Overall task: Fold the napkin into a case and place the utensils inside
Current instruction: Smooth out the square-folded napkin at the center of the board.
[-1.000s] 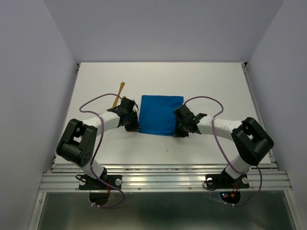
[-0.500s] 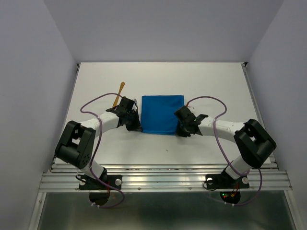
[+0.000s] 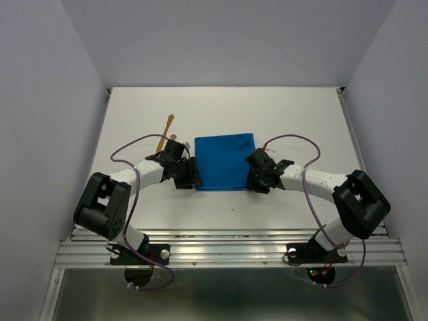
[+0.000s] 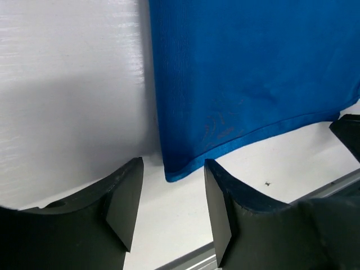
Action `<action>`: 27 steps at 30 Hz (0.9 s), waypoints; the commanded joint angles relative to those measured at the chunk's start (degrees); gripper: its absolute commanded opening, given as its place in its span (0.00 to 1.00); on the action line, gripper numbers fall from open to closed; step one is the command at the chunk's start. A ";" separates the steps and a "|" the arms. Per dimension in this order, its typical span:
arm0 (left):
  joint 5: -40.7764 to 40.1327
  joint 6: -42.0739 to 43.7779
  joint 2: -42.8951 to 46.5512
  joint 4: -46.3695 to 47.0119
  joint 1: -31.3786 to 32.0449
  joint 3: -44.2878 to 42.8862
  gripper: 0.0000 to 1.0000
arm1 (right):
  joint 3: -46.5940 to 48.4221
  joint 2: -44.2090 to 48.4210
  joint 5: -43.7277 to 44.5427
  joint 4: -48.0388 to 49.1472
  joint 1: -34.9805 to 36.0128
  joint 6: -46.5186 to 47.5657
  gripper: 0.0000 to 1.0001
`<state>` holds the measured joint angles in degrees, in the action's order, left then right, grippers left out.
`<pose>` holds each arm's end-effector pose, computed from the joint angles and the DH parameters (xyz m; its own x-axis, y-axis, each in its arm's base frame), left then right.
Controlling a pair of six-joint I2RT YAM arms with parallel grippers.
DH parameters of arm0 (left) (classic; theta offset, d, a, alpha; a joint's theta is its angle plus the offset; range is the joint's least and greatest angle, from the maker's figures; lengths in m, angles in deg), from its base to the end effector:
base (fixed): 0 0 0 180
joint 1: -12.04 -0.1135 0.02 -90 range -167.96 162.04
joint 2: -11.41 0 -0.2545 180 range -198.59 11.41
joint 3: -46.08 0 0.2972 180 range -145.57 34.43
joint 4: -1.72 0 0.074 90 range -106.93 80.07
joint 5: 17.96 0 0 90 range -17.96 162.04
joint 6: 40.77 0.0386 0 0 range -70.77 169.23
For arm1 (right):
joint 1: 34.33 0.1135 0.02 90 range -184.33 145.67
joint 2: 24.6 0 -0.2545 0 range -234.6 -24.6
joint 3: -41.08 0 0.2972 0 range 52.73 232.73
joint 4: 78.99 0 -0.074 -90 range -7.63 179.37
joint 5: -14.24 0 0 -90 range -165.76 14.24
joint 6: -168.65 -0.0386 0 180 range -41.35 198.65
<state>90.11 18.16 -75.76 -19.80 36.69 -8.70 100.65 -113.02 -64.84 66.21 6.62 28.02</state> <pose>0.2891 -0.1458 0.1190 -0.9194 -0.1179 -0.3752 0.1028 0.8488 -0.5187 0.2487 0.2061 0.1242 -0.8777 0.2434 -0.4128 0.1553 0.9594 0.2354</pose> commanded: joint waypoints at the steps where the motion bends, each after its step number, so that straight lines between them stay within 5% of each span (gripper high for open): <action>1: -1.71 2.15 4.81 -5.05 -0.39 -2.91 0.61 | 2.43 5.00 4.80 -6.27 0.10 1.41 0.56; 7: -6.46 4.52 5.01 -11.40 -1.00 -14.07 0.65 | 9.20 6.95 11.58 -10.15 -1.83 6.15 0.61; 9: -6.81 4.70 3.16 -11.14 -1.61 -18.46 0.55 | 13.32 4.67 10.89 -9.10 -4.64 7.56 0.50; 10: -6.73 4.79 2.02 -10.88 -1.88 -20.04 0.49 | 14.82 3.71 10.88 -8.32 -5.52 8.44 0.35; 11: -6.64 4.88 -0.77 -9.83 -2.58 -22.67 0.34 | 17.62 1.26 8.79 -5.96 -6.83 11.14 0.10; 13: -5.50 4.96 -4.21 -8.95 -3.28 -25.58 0.12 | 21.40 -2.52 6.85 -5.32 -8.07 13.88 0.01; 15: -4.70 5.58 -9.84 -8.76 -3.72 -29.00 0.00 | 25.62 -6.83 5.61 -5.14 -9.39 15.56 0.01; 27: -9.10 8.22 -26.99 -10.61 -6.71 -46.77 0.00 | 46.99 -30.22 0.42 -3.91 -16.52 20.40 0.01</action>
<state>82.48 24.22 -102.06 -29.79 31.01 -50.69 141.76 -140.39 -62.70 60.94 -8.06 46.18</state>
